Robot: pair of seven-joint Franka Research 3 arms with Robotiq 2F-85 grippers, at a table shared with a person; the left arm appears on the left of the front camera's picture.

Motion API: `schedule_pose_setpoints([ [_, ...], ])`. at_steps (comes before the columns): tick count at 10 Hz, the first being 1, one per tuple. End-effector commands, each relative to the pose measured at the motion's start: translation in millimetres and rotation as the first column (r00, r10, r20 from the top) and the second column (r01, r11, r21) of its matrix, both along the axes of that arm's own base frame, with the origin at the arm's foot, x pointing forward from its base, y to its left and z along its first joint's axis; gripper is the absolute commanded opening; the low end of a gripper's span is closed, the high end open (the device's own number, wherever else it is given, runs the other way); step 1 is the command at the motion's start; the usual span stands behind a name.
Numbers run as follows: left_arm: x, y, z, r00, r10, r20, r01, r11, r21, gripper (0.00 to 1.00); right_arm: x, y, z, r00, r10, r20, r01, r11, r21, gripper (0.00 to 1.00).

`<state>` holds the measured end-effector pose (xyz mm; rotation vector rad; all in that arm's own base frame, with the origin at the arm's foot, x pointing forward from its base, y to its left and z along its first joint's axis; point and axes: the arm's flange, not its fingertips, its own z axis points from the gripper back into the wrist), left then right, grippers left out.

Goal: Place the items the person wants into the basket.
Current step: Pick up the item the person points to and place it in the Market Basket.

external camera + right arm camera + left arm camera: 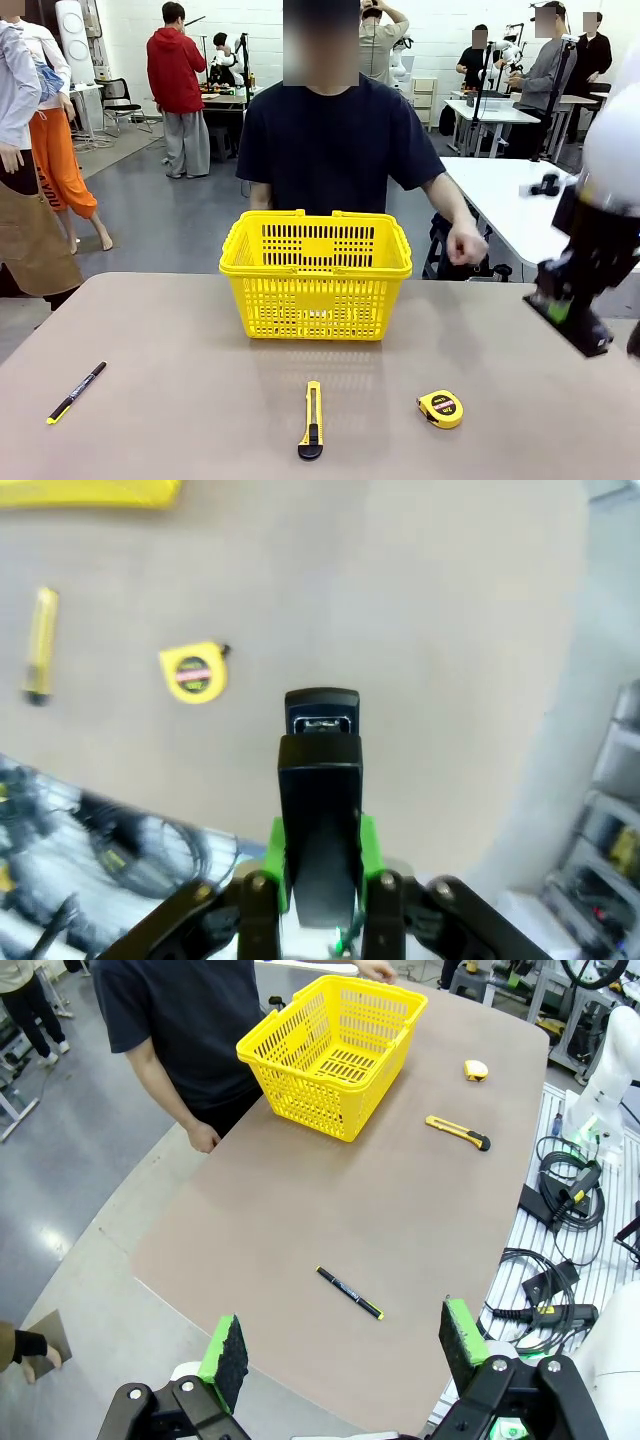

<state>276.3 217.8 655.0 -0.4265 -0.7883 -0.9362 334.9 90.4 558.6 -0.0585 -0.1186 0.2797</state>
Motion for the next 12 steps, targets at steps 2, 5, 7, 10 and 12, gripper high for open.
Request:
schedule_pose_setpoints([
  [2, -1, 0, 0, 1.000, -0.001, 0.008, 0.001, 1.000, -0.003, 1.00, 5, 20, 40, 0.998, -0.063, -0.026, 0.064, 0.998, 0.023, 0.18],
  [5, -1, 0, 0, 1.000, -0.001, 0.008, 0.001, 1.000, -0.003, 1.00, -2, 14, 50, 0.999, -0.049, -0.010, 0.049, 0.999, 0.012, 0.18],
  [7, -1, 0, 0, 1.000, -0.001, 0.008, 0.001, 1.000, -0.003, 1.00, -2, 14, 50, 0.999, -0.049, -0.010, 0.049, 0.999, 0.012, 0.18],
  [10, -1, 0, 0, 1.000, -0.001, 0.008, 0.001, 1.000, -0.003, 1.00, -2, 14, 50, 0.999, -0.049, -0.010, 0.049, 0.999, 0.012, 0.18],
  [12, -1, 0, 0, 1.000, -0.001, 0.008, 0.001, 1.000, -0.003, 1.00, 21, 51, 54, 0.998, 0.060, -0.011, -0.061, 0.990, -0.126, 0.32],
])
